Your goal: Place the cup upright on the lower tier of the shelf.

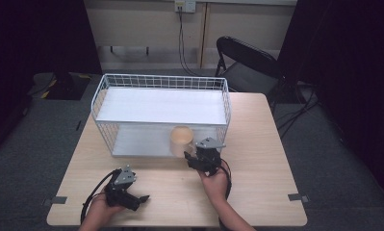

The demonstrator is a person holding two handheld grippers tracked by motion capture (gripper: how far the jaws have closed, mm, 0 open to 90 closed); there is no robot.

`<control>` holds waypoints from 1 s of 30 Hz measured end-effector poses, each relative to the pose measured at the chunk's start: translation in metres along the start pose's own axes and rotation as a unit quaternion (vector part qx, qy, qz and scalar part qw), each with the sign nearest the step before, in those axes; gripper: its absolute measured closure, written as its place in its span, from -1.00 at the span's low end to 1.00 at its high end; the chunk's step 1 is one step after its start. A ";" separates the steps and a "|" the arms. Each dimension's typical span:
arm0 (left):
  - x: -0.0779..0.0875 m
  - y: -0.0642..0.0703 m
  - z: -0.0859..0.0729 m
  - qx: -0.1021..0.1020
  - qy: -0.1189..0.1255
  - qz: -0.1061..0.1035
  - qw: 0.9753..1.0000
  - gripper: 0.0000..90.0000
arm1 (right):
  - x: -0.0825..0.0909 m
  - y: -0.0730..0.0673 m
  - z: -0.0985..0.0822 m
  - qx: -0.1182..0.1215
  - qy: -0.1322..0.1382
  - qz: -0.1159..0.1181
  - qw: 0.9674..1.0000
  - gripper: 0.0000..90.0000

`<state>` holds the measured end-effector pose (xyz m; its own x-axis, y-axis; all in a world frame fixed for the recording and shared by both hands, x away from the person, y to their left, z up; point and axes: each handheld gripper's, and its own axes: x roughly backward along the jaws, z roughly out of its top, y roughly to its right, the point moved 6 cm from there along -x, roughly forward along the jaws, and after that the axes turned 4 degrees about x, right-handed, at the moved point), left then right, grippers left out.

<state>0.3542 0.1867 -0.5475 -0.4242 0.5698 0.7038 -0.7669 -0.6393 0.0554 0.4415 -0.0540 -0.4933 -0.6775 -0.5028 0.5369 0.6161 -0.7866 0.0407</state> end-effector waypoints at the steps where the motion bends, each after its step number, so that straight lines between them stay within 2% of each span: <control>1: 0.000 0.000 0.000 0.000 0.000 0.000 1.000 -1.00 | 0.000 -0.001 0.001 0.002 0.000 -0.004 1.000 -0.07; 9: 0.000 0.000 0.000 0.000 0.000 0.000 1.000 -1.00 | -0.004 0.001 0.005 -0.003 0.005 -0.026 1.000 -0.12; 16: 0.000 0.000 0.000 0.000 0.000 0.000 1.000 -1.00 | -0.008 -0.001 0.007 -0.001 0.008 -0.032 0.999 -0.07; 20: 0.000 0.000 0.000 0.000 0.000 0.000 1.000 -1.00 | -0.013 -0.003 0.008 -0.003 0.005 -0.040 0.999 0.10; 30: 0.000 0.000 0.000 0.000 0.000 0.000 1.000 -1.00 | -0.020 -0.004 0.014 -0.002 0.003 -0.041 0.999 0.09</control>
<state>0.3542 0.1867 -0.5475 -0.4245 0.5700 0.7035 -0.7668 -0.6395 0.0555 0.4581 -0.0356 -0.4928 -0.7288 -0.4382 0.5261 0.5563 -0.8269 0.0820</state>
